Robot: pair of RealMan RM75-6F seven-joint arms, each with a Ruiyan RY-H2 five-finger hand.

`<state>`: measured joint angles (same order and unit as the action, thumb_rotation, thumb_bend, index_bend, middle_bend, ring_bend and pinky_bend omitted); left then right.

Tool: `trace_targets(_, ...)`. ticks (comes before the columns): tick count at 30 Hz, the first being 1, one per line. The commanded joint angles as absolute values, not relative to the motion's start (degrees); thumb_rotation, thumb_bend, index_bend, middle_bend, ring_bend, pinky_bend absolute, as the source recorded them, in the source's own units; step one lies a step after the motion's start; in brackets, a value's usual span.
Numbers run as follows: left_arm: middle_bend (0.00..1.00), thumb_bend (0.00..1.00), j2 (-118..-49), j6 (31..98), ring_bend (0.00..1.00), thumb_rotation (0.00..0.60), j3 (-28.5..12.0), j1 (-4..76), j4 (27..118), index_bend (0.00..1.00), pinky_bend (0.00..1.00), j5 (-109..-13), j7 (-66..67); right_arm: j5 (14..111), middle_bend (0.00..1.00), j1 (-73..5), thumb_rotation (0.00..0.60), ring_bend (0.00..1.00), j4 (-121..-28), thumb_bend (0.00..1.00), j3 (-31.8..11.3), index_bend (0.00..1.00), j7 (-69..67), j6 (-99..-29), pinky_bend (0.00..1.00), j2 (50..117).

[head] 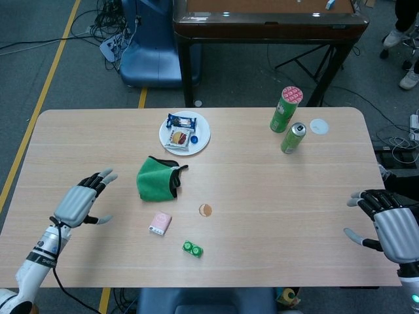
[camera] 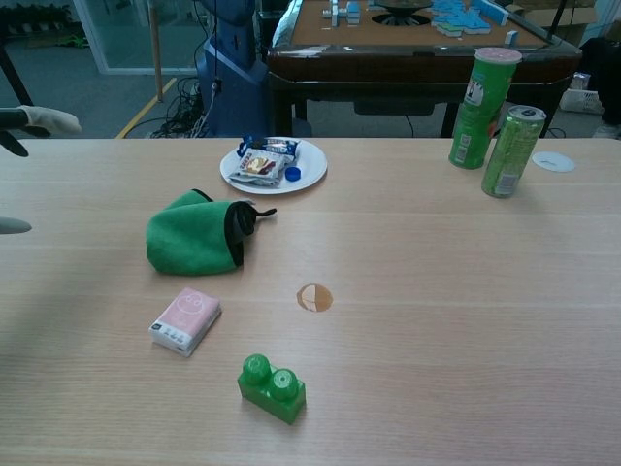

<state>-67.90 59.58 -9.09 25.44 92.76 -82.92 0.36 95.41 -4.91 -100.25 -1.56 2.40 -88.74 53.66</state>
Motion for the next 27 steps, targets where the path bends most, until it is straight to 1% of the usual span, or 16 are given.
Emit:
trace_targets(1,0.05,0.14,-71.2,54.2,0.09,0.600,-10.6,30.1,88.9,0.09,0.15,-79.4,2.1,95.4,0.35,-4.8,0.600,0.25,-100.5,0.21,-1.5,0.39,2.6,-88.8,0.23,53.5)
trace_targets(6,0.04,0.14,-74.7,48.6,0.07,0.600,-11.1,34.4,84.6,0.04,0.14,-75.1,4.9,95.2,0.35,-4.5,0.600,0.25,-100.6,0.21,-1.4,0.39,2.7,-88.9,0.23,53.3)
trace_targets(9,0.03,0.14,-77.4,46.5,0.06,0.600,-11.2,36.7,81.3,0.04,0.14,-73.3,6.7,95.2,0.35,-4.4,0.600,0.25,-100.6,0.21,-1.4,0.39,2.8,-88.9,0.23,53.2)
trace_targets(18,0.02,0.14,-84.3,42.0,0.05,0.600,-11.2,41.7,72.4,0.04,0.14,-67.8,10.2,95.0,0.35,-4.3,0.600,0.25,-100.5,0.21,-1.5,0.39,2.6,-88.7,0.23,53.0)
trace_targets(27,0.02,0.14,-89.2,40.0,0.05,0.600,-12.1,45.3,66.5,0.05,0.14,-63.4,12.1,94.4,0.35,-4.4,0.600,0.25,-100.1,0.21,-1.5,0.39,2.3,-88.1,0.23,53.2)
